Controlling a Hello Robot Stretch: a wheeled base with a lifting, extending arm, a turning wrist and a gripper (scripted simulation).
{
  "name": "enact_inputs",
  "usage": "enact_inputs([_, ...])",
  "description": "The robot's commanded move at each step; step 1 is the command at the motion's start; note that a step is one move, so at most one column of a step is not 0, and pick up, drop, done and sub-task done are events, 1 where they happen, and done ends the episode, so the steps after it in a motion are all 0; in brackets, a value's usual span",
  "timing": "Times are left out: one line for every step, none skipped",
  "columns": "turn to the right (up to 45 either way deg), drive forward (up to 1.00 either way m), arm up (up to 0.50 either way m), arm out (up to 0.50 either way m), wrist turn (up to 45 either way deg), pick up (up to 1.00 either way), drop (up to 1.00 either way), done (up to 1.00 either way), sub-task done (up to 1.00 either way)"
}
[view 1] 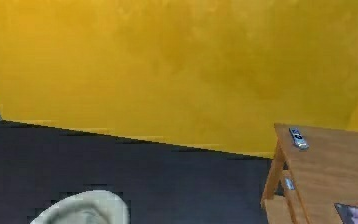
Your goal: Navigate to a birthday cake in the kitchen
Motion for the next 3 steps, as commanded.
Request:
enact_inputs([0.0, 1.0, 0.0, 0.0, 0.0, 0.0, 0.0, 0.0, 0.0])
enact_inputs([-30.0, 0.0, 0.0, 0.0, 0.0, 0.0, 0.0, 0.0, 0.0])
enact_inputs([0.0, 0.05, 0.0, 0.0, 0.0, 0.0, 0.0, 0.0, 0.0])
